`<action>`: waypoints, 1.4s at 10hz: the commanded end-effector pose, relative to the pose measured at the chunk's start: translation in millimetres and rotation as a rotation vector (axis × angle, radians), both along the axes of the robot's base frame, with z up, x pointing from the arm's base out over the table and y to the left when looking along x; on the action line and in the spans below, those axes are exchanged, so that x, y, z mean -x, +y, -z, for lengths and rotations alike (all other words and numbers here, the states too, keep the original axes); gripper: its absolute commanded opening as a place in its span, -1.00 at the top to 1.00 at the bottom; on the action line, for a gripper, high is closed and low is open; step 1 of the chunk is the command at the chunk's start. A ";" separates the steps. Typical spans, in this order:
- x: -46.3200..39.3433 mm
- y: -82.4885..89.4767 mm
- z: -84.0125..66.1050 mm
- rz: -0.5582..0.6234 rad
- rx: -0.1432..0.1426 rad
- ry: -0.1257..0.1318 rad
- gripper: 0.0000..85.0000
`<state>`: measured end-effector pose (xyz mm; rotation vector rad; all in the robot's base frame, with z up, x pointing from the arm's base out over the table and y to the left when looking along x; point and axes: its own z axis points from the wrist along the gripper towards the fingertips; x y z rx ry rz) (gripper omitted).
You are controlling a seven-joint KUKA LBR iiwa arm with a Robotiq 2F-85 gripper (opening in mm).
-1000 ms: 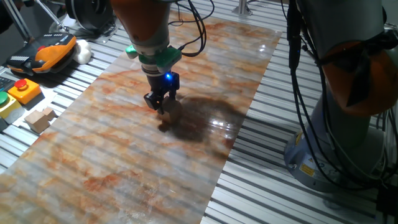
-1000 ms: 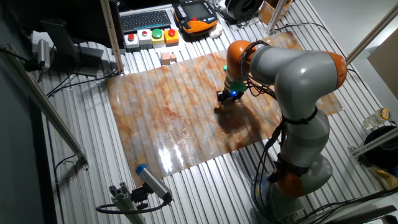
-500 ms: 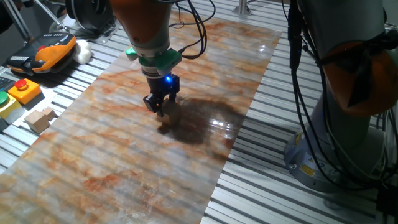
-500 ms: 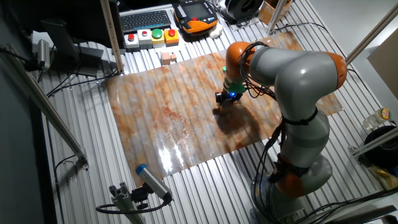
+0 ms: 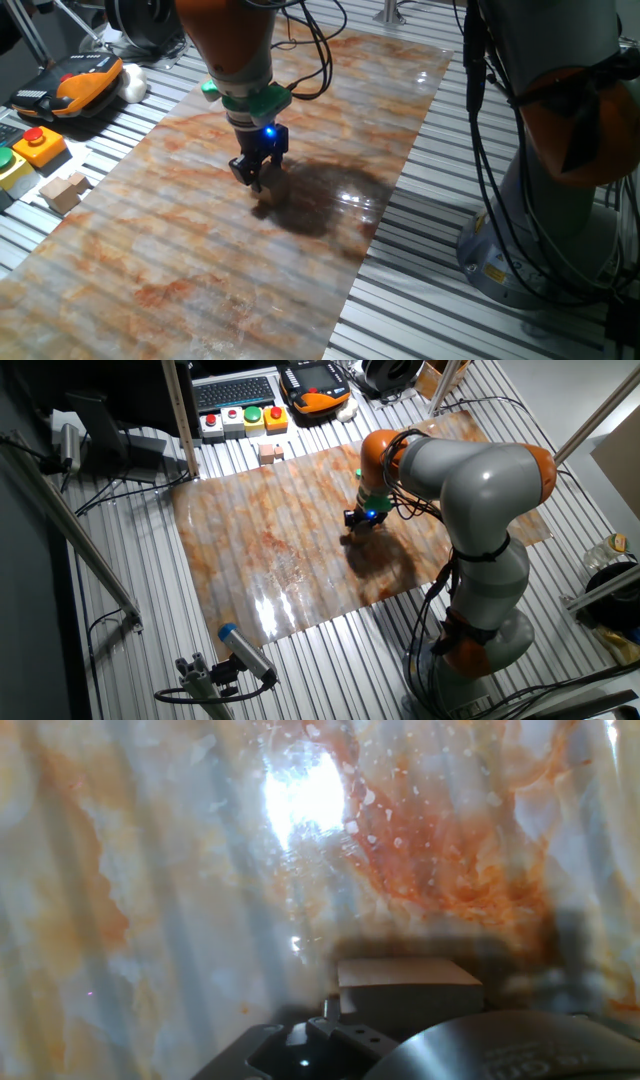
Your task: Hold a small block with the gripper and sweep it from left to right on the table
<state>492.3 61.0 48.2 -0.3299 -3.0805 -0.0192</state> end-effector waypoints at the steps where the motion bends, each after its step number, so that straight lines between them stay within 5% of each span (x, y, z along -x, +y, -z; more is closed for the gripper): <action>1: 0.8 1.5 0.5 0.003 -0.002 0.000 1.00; 8: 5.2 8.3 4.1 0.031 -0.017 -0.004 1.00; 11: 5.4 8.3 4.3 0.059 -0.064 0.001 1.00; 14: 5.5 8.2 4.1 0.071 -0.053 0.000 1.00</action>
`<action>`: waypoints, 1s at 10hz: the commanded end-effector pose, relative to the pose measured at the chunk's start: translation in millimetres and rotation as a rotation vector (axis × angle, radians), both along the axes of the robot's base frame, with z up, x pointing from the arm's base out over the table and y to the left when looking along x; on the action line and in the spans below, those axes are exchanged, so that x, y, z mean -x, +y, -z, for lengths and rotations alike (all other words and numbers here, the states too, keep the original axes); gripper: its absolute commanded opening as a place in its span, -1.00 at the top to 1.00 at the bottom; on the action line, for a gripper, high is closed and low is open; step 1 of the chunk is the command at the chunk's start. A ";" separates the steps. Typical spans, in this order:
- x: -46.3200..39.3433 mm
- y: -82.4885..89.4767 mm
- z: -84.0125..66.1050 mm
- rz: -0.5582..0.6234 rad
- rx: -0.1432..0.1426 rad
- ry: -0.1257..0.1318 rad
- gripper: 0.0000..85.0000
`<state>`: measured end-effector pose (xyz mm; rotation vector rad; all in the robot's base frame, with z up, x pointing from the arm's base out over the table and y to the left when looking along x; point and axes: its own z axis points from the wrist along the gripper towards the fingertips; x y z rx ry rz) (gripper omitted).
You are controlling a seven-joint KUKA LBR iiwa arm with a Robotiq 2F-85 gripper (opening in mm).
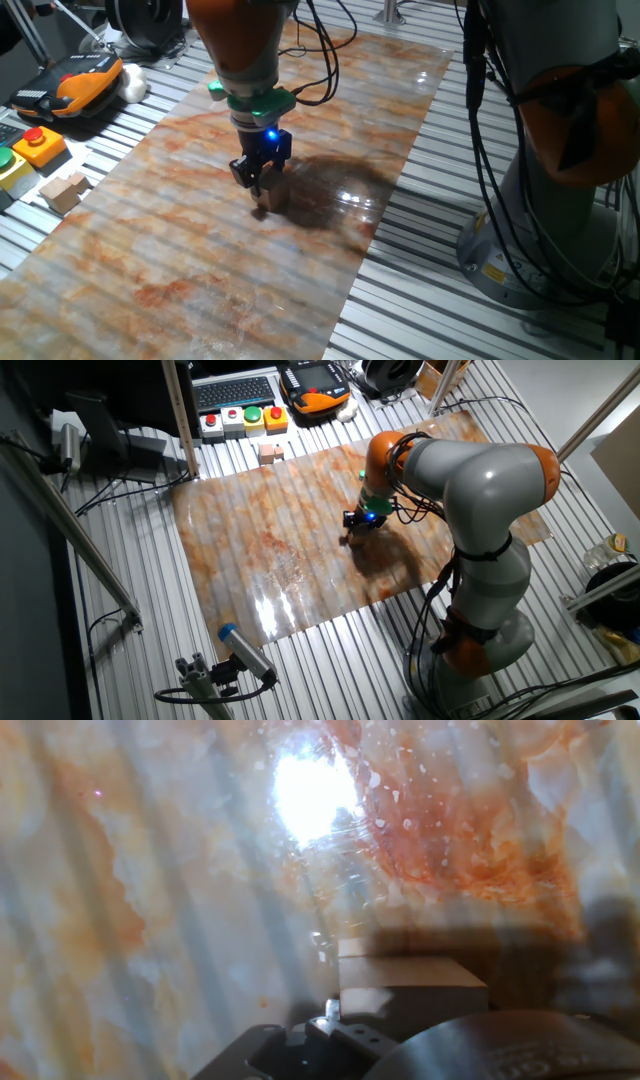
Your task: Hold a small block with the gripper and sweep it from left to right on the table
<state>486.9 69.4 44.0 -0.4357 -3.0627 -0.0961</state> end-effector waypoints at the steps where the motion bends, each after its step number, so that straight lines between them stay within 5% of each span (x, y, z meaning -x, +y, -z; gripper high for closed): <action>1: -0.1 -0.3 -0.1 0.001 0.014 -0.003 0.60; 2: -0.2 -0.3 -0.3 0.004 0.032 -0.007 0.20; 3: -0.2 -0.4 -0.3 0.014 0.041 -0.018 0.20; 4: -0.3 -0.4 -0.3 0.021 0.053 -0.029 -0.20; 5: -0.3 -0.4 -0.3 0.025 0.058 -0.037 -0.20; 6: -0.3 -0.4 -0.2 0.027 0.060 -0.041 -0.60; 10: -0.7 -0.8 -0.6 0.035 0.077 -0.056 -0.60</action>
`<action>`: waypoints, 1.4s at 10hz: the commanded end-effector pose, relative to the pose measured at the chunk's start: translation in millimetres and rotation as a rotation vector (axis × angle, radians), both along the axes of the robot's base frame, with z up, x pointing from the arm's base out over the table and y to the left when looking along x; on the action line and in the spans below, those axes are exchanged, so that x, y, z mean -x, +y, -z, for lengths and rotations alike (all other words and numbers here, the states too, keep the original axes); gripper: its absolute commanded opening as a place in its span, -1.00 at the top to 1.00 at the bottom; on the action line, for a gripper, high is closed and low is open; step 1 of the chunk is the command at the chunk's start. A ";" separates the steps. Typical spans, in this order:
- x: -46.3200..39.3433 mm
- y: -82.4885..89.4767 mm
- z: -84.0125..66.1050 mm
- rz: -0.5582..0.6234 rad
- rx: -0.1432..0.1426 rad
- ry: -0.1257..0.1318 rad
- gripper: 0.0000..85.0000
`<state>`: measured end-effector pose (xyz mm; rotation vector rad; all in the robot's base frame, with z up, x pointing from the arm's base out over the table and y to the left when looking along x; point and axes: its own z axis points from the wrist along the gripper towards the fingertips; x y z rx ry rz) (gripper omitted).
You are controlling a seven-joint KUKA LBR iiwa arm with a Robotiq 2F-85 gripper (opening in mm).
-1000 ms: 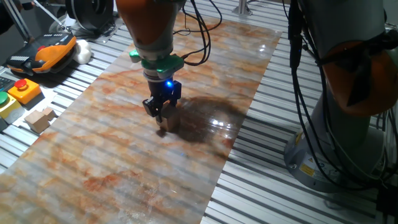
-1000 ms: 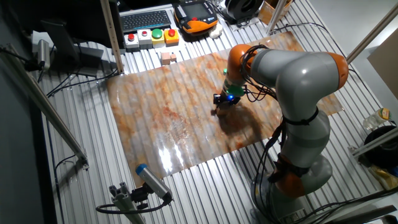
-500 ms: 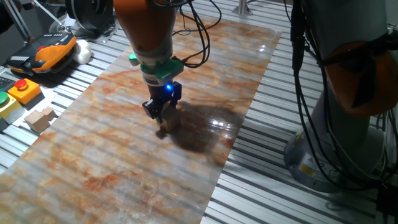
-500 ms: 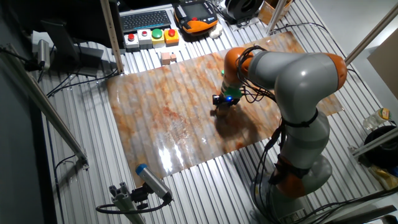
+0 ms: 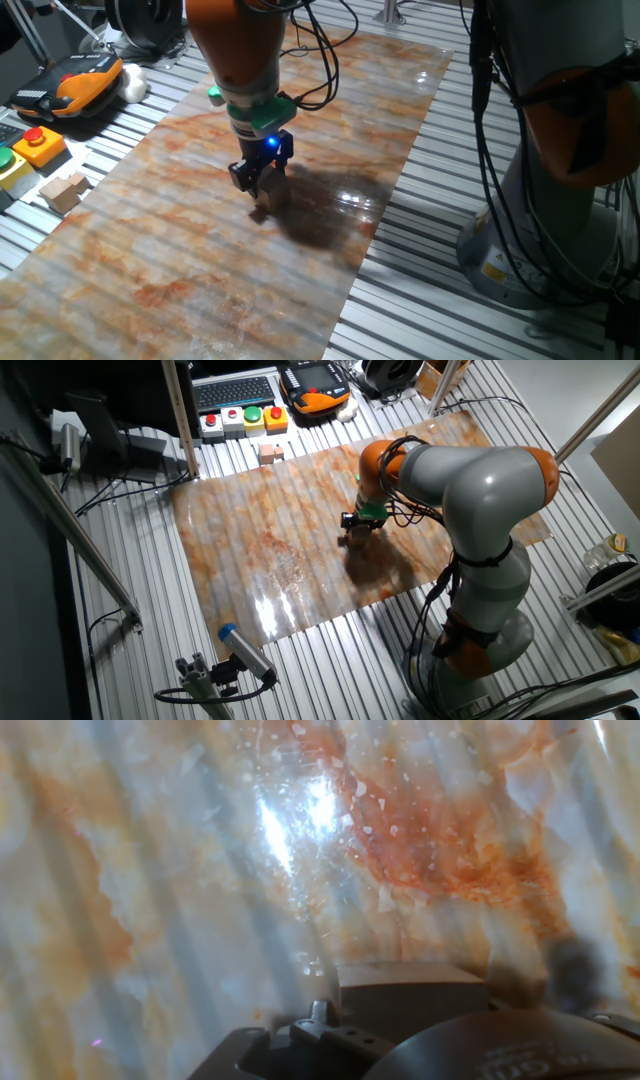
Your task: Hold a small block with the gripper and sweep it from left to right on the table
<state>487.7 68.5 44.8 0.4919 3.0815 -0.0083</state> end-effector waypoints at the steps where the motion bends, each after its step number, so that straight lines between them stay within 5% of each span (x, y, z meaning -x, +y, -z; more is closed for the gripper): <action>1: -0.7 -0.8 -0.7 0.000 0.003 -0.003 -0.60; 2: -1.5 -1.5 -1.5 0.000 0.005 -0.003 -0.60; 3: -2.0 -1.9 -2.1 0.000 0.004 -0.001 -1.00; 7: -4.0 -8.3 -12.0 0.007 0.002 0.000 -1.00; 11: -24.8 -40.2 -40.4 -0.029 -0.016 0.008 -1.00; 12: -31.1 -50.0 -46.5 -0.041 -0.023 0.008 -0.60; 14: -37.2 -64.0 -54.9 -0.052 -0.024 0.001 -0.60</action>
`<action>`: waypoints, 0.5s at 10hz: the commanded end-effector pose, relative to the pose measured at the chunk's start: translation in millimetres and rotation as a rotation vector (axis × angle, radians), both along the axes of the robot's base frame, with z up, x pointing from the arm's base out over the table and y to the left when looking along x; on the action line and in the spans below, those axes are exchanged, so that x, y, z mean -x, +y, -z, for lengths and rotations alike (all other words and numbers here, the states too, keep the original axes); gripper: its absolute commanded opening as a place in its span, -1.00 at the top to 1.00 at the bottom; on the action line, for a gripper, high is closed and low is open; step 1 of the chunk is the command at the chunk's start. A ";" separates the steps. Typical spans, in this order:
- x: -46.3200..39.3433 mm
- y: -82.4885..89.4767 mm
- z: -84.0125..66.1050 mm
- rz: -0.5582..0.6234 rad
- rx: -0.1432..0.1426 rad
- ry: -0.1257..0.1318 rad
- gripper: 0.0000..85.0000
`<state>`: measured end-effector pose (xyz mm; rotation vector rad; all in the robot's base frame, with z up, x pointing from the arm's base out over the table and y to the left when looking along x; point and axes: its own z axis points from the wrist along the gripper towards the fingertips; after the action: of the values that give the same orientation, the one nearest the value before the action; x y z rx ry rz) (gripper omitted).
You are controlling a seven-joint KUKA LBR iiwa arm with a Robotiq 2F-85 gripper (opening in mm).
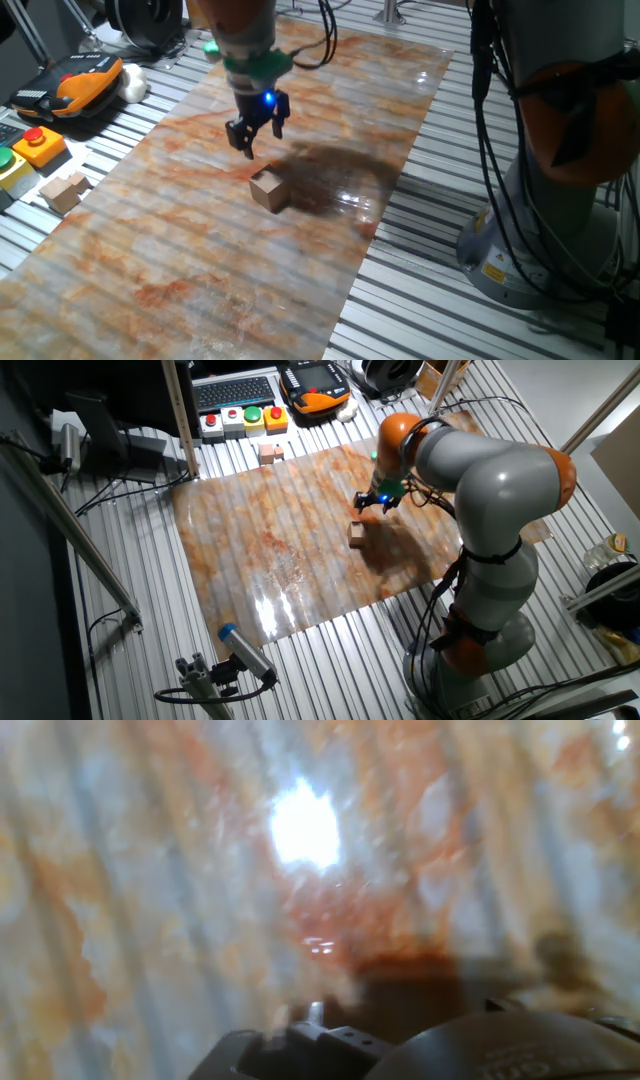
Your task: Hold a small block with the gripper and sweep it from left to right on the table
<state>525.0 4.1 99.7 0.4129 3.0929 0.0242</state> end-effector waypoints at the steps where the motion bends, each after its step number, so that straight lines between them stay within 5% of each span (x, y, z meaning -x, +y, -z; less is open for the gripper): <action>1: -0.5 -2.0 -1.5 -0.004 0.015 -0.022 -0.60; 2: -1.0 -4.6 -3.1 -0.007 0.042 -0.030 -0.60; 5: -6.7 -18.7 -8.8 -0.051 -0.001 0.001 0.60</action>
<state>532.2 -15.1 108.9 0.3244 3.1080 0.0391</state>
